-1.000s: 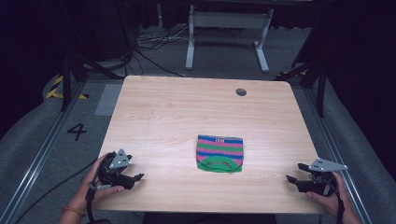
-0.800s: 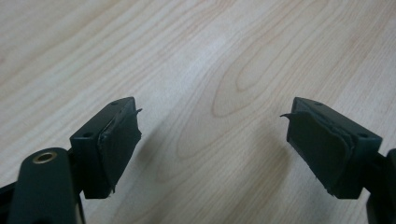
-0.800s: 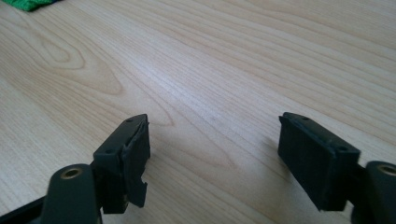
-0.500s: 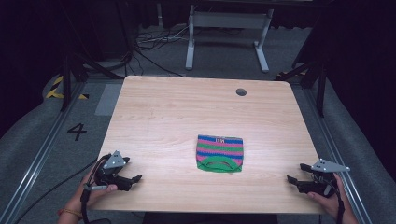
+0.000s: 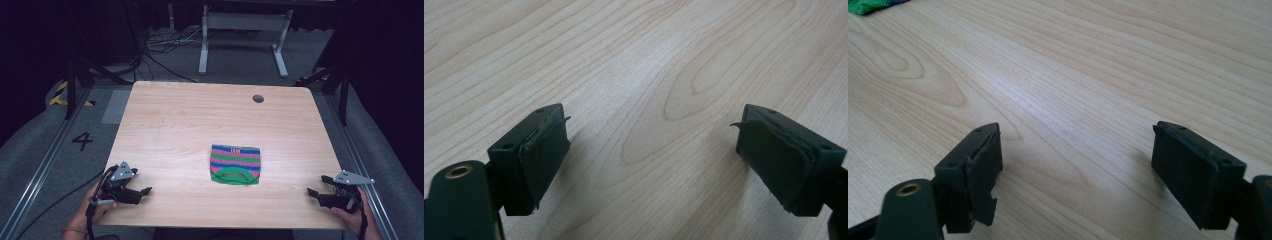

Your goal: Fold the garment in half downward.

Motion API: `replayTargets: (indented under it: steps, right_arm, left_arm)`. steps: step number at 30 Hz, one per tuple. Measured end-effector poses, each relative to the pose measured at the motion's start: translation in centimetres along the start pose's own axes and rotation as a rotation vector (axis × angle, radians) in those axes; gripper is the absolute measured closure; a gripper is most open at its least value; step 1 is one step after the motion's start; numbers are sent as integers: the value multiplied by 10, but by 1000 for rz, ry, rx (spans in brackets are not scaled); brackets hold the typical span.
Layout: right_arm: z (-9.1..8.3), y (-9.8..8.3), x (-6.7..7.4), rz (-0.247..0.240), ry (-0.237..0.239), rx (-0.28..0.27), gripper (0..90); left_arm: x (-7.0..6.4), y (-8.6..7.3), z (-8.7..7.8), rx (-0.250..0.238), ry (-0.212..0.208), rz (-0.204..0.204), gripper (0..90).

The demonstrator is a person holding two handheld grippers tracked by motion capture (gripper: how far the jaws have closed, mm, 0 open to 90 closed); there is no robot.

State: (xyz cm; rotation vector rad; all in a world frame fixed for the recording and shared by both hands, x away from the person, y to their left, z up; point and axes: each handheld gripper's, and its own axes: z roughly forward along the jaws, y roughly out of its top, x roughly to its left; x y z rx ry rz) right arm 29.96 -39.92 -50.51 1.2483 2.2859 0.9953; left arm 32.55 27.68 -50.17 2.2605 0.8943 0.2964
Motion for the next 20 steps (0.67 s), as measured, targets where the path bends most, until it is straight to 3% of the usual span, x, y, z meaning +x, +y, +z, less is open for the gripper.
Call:
replayTargets:
  steps: [15, 20]
  right_arm:
    - [0, 0, 0, 4, -4, 1, 204]
    - [0, 0, 1, 11, -10, 1, 200]
  left_arm:
    - [1, 3, 3, 21, 24, -21, 59]
    - [1, 4, 5, 35, 35, -45, 1]
